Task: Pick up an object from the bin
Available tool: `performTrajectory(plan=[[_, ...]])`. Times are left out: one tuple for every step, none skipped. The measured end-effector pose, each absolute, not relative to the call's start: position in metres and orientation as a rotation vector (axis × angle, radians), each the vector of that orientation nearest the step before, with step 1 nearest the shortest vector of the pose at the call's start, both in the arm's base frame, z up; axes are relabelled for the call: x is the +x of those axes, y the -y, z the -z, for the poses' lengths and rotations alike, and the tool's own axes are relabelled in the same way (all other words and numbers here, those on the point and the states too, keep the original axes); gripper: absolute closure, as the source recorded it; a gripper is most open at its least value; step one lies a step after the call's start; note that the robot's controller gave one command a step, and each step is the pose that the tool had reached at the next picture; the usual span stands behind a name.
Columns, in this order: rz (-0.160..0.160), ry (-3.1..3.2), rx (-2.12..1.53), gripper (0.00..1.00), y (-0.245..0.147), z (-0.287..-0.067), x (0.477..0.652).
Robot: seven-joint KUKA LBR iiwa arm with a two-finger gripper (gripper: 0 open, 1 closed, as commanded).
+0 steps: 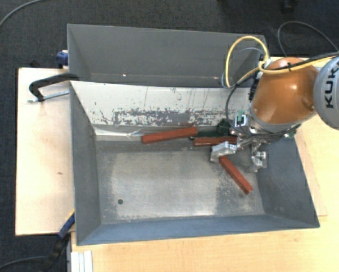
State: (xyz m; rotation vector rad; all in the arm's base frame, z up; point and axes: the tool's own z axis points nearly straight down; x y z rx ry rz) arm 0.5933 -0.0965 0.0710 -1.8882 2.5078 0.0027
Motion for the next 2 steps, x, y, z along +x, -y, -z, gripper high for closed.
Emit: performTrajectory(plan=[[-0.003,-2.508,-1.888,1.00,0.097,-0.071,0.593],[0.014,-2.467,-1.926,1.00,0.091,-0.207,0.593]])
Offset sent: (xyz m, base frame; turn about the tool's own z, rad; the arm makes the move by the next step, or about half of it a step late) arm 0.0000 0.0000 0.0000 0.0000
